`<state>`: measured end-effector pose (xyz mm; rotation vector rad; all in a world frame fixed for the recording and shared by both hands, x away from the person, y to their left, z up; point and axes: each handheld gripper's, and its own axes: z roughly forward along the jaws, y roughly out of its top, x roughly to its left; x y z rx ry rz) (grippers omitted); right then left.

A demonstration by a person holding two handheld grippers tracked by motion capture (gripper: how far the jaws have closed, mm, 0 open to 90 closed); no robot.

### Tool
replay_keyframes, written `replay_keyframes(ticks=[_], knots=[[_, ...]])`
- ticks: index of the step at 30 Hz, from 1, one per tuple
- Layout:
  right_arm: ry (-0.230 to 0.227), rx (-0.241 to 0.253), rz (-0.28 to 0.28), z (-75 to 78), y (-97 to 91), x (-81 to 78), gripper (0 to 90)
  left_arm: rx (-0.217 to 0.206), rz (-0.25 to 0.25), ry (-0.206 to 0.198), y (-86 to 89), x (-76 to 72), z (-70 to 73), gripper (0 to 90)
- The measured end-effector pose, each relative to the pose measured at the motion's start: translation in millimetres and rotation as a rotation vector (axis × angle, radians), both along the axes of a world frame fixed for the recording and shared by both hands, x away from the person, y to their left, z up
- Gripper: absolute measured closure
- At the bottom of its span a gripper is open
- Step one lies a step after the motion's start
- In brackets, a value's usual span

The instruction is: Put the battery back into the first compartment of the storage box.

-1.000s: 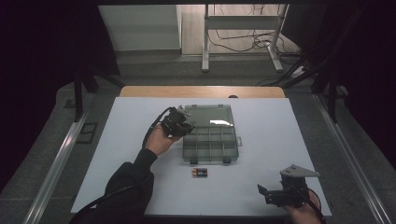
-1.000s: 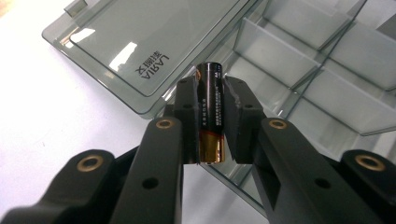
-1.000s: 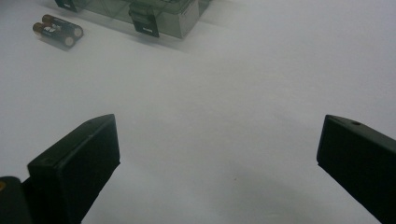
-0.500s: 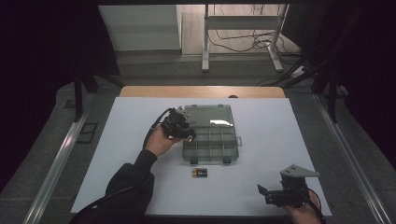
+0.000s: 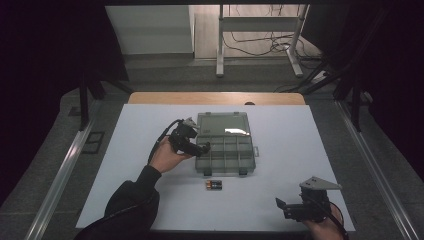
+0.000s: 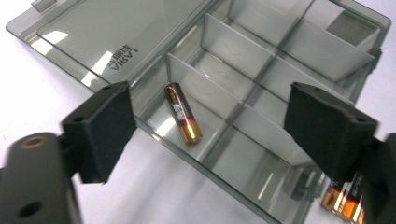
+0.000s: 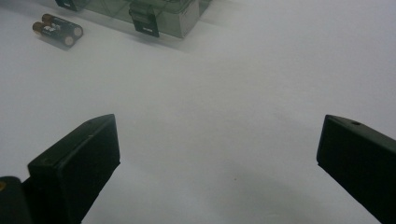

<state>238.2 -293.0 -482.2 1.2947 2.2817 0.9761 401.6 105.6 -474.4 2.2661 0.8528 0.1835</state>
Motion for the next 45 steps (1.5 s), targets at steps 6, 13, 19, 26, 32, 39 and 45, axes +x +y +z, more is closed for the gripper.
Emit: replay_keyframes(ticks=[6,13,19,26,32,39,45], knots=[[0.0,-0.002,0.0,0.0,0.3,0.0,0.0,-0.005,-0.035,-0.002,3.9,-10.9,0.8,4.3],[-0.002,-0.005,0.001,-0.1,0.5,-0.1,0.0,0.0,-0.048,-0.01,6.6,-23.2,-1.1,0.0],[-0.002,-0.007,0.002,-0.2,0.7,0.0,0.0,0.016,-0.05,-0.014,7.9,-34.2,-3.8,0.0],[-0.003,-0.008,0.003,-0.1,0.9,-0.1,0.0,0.013,-0.076,0.011,4.6,-45.6,-1.7,1.8],[-0.005,-0.008,0.003,0.0,0.9,-0.5,0.0,0.012,-0.089,-0.008,0.4,-57.8,0.0,1.6],[-0.005,-0.011,0.005,0.3,1.1,-0.7,0.0,0.012,-0.112,-0.014,-2.2,-72.7,-1.4,3.6],[-0.006,-0.012,0.007,0.1,1.6,-0.8,0.0,0.037,-0.178,-0.026,-10.6,-87.0,-2.3,15.0]])
